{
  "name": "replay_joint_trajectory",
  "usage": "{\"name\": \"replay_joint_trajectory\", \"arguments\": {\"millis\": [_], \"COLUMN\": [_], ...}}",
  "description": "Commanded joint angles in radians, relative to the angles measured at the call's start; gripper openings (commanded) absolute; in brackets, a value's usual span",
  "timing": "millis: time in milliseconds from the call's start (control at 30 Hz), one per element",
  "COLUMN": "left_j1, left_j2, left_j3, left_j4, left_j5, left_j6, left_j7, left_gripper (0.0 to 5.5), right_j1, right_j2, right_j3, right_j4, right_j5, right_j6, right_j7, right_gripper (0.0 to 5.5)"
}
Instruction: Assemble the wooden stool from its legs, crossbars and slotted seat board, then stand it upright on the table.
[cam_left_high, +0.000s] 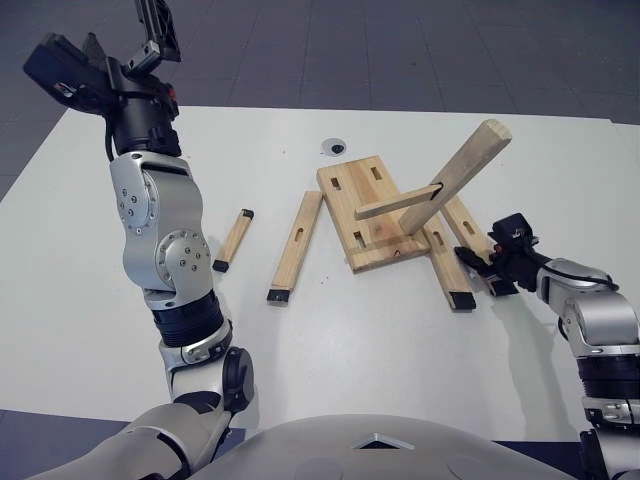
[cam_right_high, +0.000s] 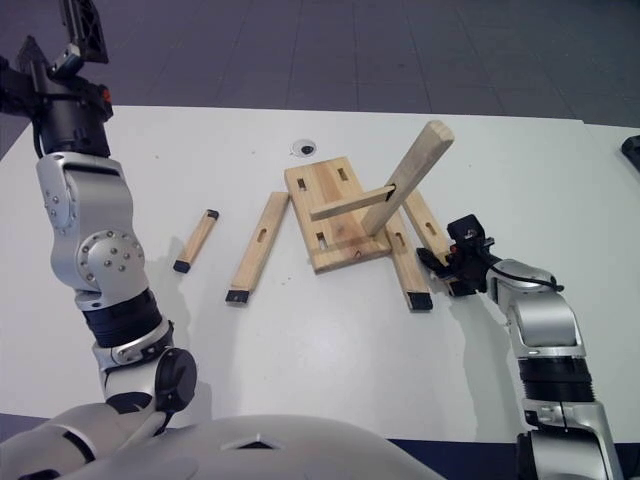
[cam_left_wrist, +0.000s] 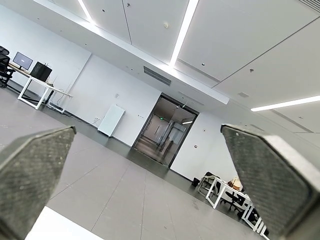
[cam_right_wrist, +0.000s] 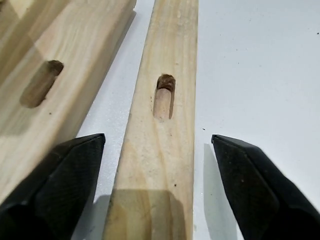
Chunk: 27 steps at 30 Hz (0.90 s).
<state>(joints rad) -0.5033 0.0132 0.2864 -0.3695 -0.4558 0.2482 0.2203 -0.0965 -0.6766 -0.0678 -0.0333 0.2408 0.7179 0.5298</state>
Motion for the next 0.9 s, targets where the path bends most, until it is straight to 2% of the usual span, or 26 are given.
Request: {"name": "replay_joint_trajectory", "arguments": {"millis": [33,233,433,567,633,667,767,900], "left_j1": [0.001,-0.004,0.004,0.019,0.030,0.032,0.007,-0.129], "left_j2": [-0.001,0.004,0.000,0.019,0.057,0.079,0.128,0.144], "left_j3": [-0.008,-0.011,-0.024,-0.009,0.037,0.066,0.172,0.152], "left_j4": [-0.007,0.005,0.023,0.008,-0.006,-0.013,-0.071,-0.159], "left_j5": [0.005,0.009,0.020,0.026,0.000,-0.036,-0.415,-0.849], "left_j6": [0.022,0.036,0.050,0.068,0.096,0.123,0.257,0.296], "left_j7": [0.011,0.010,0.007,0.009,0.001,-0.013,-0.089,-0.116], "left_gripper": [5.40,5.40,5.40,5.40,5.40,5.40,5.40,5.40], "right_j1": [-0.014,-0.076,-0.106,-0.191,-0.283,-0.333,-0.535,-0.646], "right_j2": [-0.002,0.041,0.055,0.070,0.060,0.054,0.057,0.063], "right_j3": [0.012,-0.053,-0.091,-0.249,-0.335,-0.368,-0.432,-0.352], "right_j4": [-0.022,0.024,0.026,0.014,0.004,-0.011,-0.118,-0.255], "right_j5": [0.006,0.055,0.084,0.141,0.164,0.177,0.267,0.303], "right_j6": [0.105,0.260,0.250,0.105,0.013,-0.023,-0.120,-0.206], "right_j7": [0.001,-0.032,-0.023,-0.036,-0.070,-0.090,-0.109,-0.055], "right_gripper": [3.18,2.10,2.04,2.04,2.04,2.04,2.04,2.04]}}
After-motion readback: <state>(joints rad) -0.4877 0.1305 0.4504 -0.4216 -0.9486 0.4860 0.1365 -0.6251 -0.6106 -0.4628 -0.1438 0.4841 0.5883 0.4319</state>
